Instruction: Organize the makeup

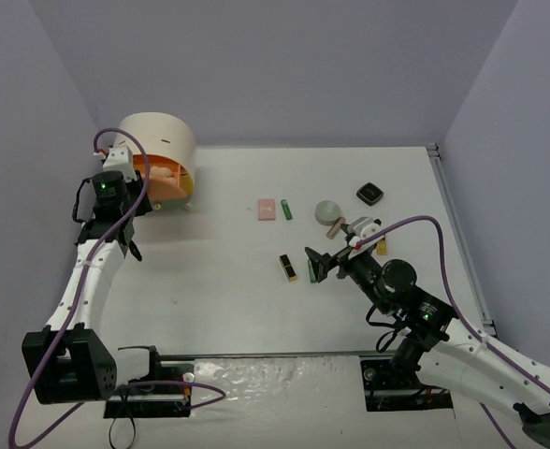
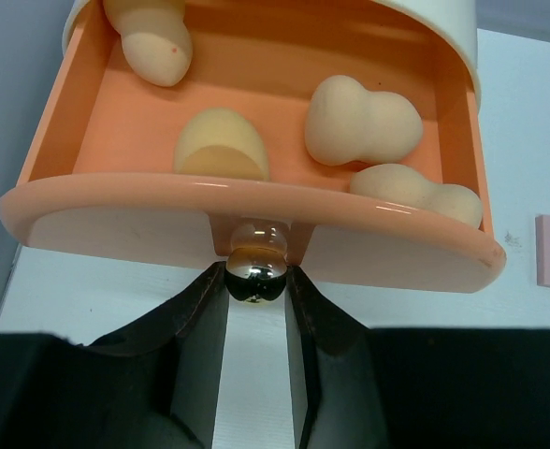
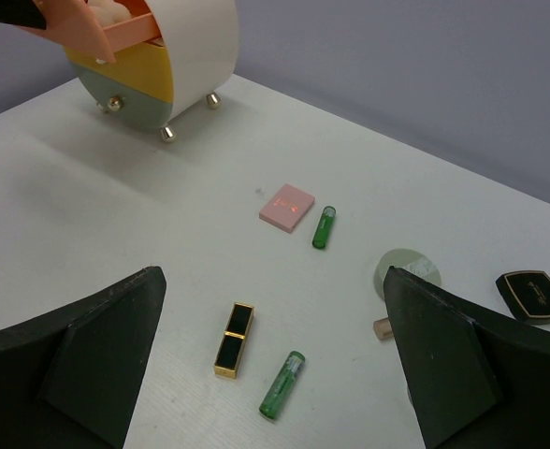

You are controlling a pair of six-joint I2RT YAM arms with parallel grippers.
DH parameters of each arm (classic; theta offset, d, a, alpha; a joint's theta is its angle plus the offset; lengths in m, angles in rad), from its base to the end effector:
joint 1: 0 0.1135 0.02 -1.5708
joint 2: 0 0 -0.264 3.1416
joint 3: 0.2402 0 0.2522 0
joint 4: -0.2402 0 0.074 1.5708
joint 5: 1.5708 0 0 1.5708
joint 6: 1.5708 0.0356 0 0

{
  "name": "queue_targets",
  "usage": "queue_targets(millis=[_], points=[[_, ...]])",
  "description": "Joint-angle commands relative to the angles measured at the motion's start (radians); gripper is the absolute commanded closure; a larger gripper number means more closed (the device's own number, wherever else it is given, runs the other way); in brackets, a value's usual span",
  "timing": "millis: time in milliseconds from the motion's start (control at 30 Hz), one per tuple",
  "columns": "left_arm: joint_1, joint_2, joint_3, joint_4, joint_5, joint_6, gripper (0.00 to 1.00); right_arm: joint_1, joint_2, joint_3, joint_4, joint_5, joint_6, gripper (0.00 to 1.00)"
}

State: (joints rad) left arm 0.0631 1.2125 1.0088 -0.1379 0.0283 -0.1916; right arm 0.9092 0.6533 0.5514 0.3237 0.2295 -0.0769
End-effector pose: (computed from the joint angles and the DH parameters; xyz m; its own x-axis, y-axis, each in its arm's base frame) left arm 0.2822 0.0168 0.3332 -0.3213 -0.2110 -0.9232 -0.0994 0.9770 -0.1887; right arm 0.1085 0.1261 0.3326 0.1833 0.1137 -0.9765 -0.6197 0.7844 -0.0250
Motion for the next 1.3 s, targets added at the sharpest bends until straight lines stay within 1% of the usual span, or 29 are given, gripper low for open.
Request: queue_targets(millis=[0, 333, 433, 733, 933, 1033, 1200, 1267], points=[[0.007, 0.021, 0.105, 0.095, 0.009, 0.015, 0.98, -0.004, 0.008, 0.005, 0.081, 0.026, -0.001, 0.00], [0.006, 0.130, 0.192, 0.121, 0.017, 0.014, 0.97, -0.004, 0.017, 0.004, 0.081, 0.028, -0.003, 0.00], [0.007, 0.151, 0.204, 0.161, 0.015, 0.011, 0.96, -0.004, 0.021, 0.005, 0.081, 0.030, -0.004, 0.00], [0.007, 0.226, 0.238, 0.215, 0.019, 0.011, 0.87, -0.004, 0.032, 0.005, 0.083, 0.027, -0.006, 0.00], [0.006, 0.269, 0.263, 0.233, 0.010, 0.015, 0.85, -0.004, 0.039, 0.005, 0.083, 0.024, -0.006, 0.00], [0.006, 0.283, 0.274, 0.238, 0.009, 0.015, 0.79, -0.004, 0.043, 0.005, 0.083, 0.024, -0.007, 0.00], [0.007, 0.300, 0.286, 0.247, 0.005, 0.016, 0.66, -0.004, 0.048, 0.006, 0.084, 0.024, -0.009, 0.00], [0.007, 0.303, 0.289, 0.243, 0.004, 0.017, 0.64, -0.004, 0.048, 0.005, 0.084, 0.024, -0.009, 0.00]])
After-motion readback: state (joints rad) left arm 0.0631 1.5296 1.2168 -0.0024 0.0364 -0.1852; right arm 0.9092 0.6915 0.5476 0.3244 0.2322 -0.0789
